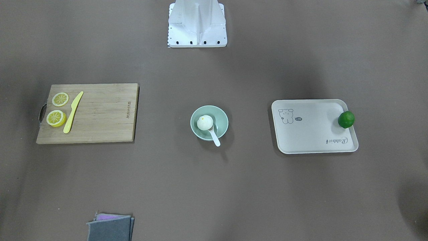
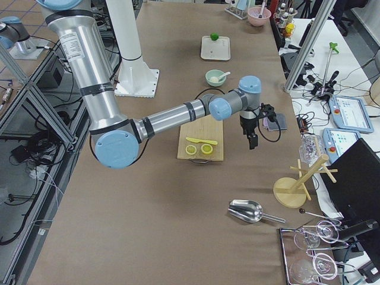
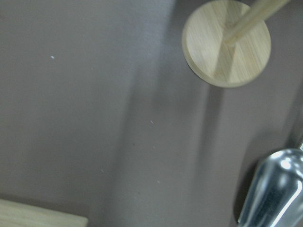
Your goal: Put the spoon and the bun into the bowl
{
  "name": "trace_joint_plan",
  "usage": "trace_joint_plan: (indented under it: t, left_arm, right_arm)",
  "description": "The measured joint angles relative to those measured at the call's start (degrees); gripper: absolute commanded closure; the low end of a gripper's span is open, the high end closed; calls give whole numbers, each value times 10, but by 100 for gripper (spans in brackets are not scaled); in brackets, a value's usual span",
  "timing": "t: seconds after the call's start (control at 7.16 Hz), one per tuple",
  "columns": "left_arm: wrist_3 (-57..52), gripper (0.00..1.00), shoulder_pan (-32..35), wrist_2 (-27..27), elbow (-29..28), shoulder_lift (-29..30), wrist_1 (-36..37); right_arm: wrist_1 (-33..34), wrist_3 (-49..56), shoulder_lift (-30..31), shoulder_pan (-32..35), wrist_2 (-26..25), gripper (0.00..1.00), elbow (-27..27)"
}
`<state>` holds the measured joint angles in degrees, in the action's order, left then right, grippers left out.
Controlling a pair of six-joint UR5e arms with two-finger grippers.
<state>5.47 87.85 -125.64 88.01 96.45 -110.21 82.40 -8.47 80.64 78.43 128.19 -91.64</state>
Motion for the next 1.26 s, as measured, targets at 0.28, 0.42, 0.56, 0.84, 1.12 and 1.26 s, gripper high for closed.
trace_joint_plan:
  t: [0.28,0.42,0.56,0.84,1.12,1.26]
  left_arm:
    - [-15,2,42,-65,3,-48,18]
    - [-17,2,51,-74,4,-64,19]
    - [-16,2,56,-76,6,-71,19]
    - [-4,2,58,-77,22,-75,29]
    - [21,2,59,-77,46,-80,59]
    - [24,2,59,-76,49,-89,57]
  right_arm:
    - [-4,52,87,68,57,0,-2]
    - [-5,56,112,84,62,0,-3]
    - [-6,54,123,91,62,0,-3]
    - [1,51,118,95,58,0,-6]
    - [56,51,84,97,43,0,-10]
    - [76,51,77,97,36,0,-11]
